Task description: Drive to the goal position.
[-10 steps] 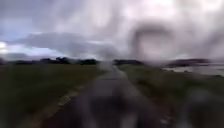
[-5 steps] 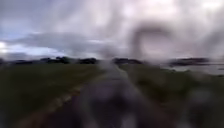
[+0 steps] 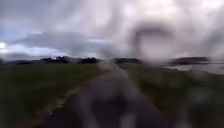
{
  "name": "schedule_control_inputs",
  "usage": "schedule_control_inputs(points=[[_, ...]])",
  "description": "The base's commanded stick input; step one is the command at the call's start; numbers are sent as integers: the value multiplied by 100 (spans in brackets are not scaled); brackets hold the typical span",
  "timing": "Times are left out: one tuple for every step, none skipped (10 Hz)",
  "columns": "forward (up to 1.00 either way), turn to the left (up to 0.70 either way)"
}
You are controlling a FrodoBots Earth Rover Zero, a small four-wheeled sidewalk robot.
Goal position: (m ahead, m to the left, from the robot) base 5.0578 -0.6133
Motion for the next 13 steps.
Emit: schedule_control_inputs(points=[[70, 0], [70, 0], [70, 0], [70, 0], [70, 0], [70, 0], [70, 0], [70, 0], [70, 0], [70, 0], [70, 0], [70, 0], [70, 0]])
